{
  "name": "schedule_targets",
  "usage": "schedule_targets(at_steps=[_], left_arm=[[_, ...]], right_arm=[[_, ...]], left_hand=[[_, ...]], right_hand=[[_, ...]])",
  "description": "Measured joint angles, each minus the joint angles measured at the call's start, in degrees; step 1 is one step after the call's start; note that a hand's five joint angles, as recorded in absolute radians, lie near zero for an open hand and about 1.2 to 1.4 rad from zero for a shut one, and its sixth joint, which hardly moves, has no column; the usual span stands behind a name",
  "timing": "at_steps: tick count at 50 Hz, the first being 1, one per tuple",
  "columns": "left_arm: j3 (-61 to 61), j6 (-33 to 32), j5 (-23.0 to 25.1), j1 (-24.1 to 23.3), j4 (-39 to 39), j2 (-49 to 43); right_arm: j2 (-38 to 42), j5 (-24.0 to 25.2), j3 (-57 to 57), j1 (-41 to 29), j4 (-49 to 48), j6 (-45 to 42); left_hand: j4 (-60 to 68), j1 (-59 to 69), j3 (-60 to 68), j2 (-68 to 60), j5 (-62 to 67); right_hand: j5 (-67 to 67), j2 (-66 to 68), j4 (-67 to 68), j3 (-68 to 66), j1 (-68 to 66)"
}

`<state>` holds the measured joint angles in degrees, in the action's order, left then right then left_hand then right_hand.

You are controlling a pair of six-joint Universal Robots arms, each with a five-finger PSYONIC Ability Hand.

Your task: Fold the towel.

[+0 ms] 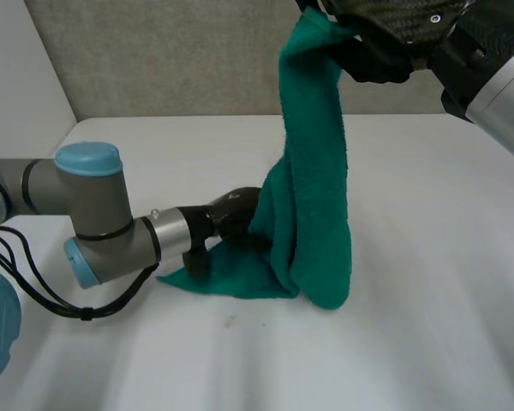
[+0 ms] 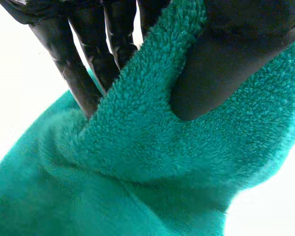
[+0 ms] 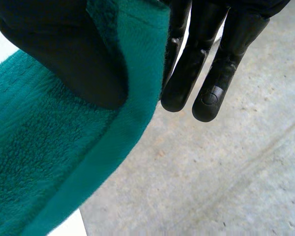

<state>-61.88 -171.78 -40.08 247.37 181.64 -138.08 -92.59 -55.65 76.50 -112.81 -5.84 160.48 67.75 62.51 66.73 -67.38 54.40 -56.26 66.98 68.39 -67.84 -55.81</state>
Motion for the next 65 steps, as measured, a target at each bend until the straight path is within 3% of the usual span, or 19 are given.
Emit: schedule_targets(at_steps=[2, 3, 4, 7, 8, 9, 10, 13, 17, 27, 34, 45, 50, 53, 57, 65], left_arm=[[0.7, 0.0, -2.6, 0.0, 0.5, 0.6], [1.4, 0.0, -6.9, 0.0, 1.6, 1.2], [1.4, 0.0, -6.9, 0.0, 1.6, 1.2], [2.1, 0.2, -21.7, 0.3, 6.9, 3.3], [2.1, 0.2, -21.7, 0.3, 6.9, 3.3], [1.8, 0.7, -30.1, 0.6, 11.0, 5.2], [1.5, 0.9, -33.8, 0.7, 13.2, 6.3], [0.4, 1.4, -40.6, 1.0, 18.5, 9.3], [-0.8, 1.5, -44.9, 1.1, 25.9, 14.3], [-6.1, 0.1, -50.1, 0.6, 33.4, 24.4], [-18.1, -4.7, -51.7, -1.9, 33.0, 25.3], [-35.9, -15.1, -54.7, -8.4, 32.0, 21.3], [-39.3, -16.1, -57.2, -11.2, 28.8, 22.8], [-40.6, -16.2, -58.3, -12.4, 22.3, 27.3], [-39.6, -16.2, -58.1, -12.5, 15.5, 30.4], [-33.2, -16.1, -56.8, -11.3, 9.3, 31.7]], right_arm=[[0.5, -0.5, 0.0, 0.3, -0.1, 0.0], [1.2, -1.2, -0.1, 0.5, -0.1, -0.1], [1.2, -1.2, -0.1, 0.5, -0.1, -0.1], [3.2, -3.8, -0.9, 0.6, -0.2, -0.5], [3.2, -3.8, -0.9, 0.6, -0.2, -0.5], [4.8, -5.7, -1.9, 0.7, -0.4, -0.6], [5.7, -6.7, -2.5, 0.8, -0.4, -0.7], [8.8, -10.1, -5.3, 1.1, -0.8, -0.8], [14.1, -16.0, -11.3, 1.4, -2.1, -0.9], [20.3, -25.0, -18.6, 0.8, -10.6, -0.8], [20.8, -24.6, -13.6, 0.7, -10.9, -0.9], [25.6, -24.7, -0.5, 0.9, -1.8, -5.8], [26.1, -26.1, 3.0, 1.4, -0.9, -7.9], [24.6, -27.4, 6.0, 1.6, -1.1, -8.4], [22.4, -27.6, 9.3, 1.6, -2.2, -8.3], [19.9, -27.1, 15.8, 1.7, -7.5, -8.3]], left_hand=[[0.3, 0.0, 0.4, -0.3, 0.0], [0.3, 0.0, 0.4, -0.3, 0.0], [0.3, 0.0, 0.4, -0.3, 0.0], [0.5, 0.0, 0.4, -0.4, 0.0], [0.5, 0.0, 0.4, -0.4, 0.0], [0.5, 0.0, 0.4, -0.4, 0.0], [0.5, 0.0, 0.5, -0.4, 0.0], [0.5, 0.0, 0.8, -0.6, 0.0], [0.5, 0.0, 1.1, -0.9, 0.0], [0.5, 0.0, 1.2, -1.0, 0.0], [0.5, 0.0, 1.2, -1.0, 0.0], [0.3, -0.1, 1.0, -0.8, 0.0], [-11.5, -6.4, -10.4, 11.2, -7.5], [-31.3, -27.6, -29.9, 30.7, -28.0], [-45.7, -40.6, -43.9, 44.9, -42.5], [-48.2, -41.9, -46.6, 47.5, -45.2]], right_hand=[[0.0, 0.0, 0.0, 0.0, 0.0], [0.0, 0.0, 0.0, 0.0, 0.0], [0.0, 0.0, 0.0, 0.0, 0.0], [0.0, 0.0, 0.0, 0.0, 0.0], [0.0, 0.0, 0.0, 0.0, 0.0], [0.0, 0.0, 0.0, 0.0, 0.0], [0.0, 0.0, 0.0, 0.0, 0.0], [0.0, 0.0, 0.0, 0.0, 0.0], [0.0, 0.0, 0.0, 0.0, 0.0], [0.0, 0.0, 0.0, 0.0, 0.0], [0.0, 0.0, 0.0, 0.0, 0.0], [0.0, 0.0, 0.0, 0.0, 0.0], [0.0, 0.0, 0.0, 0.0, 0.0], [0.0, 0.0, 0.0, 0.0, 0.0], [0.0, 0.0, 0.0, 0.0, 0.0], [0.0, 0.0, 0.0, 0.0, 0.0]])
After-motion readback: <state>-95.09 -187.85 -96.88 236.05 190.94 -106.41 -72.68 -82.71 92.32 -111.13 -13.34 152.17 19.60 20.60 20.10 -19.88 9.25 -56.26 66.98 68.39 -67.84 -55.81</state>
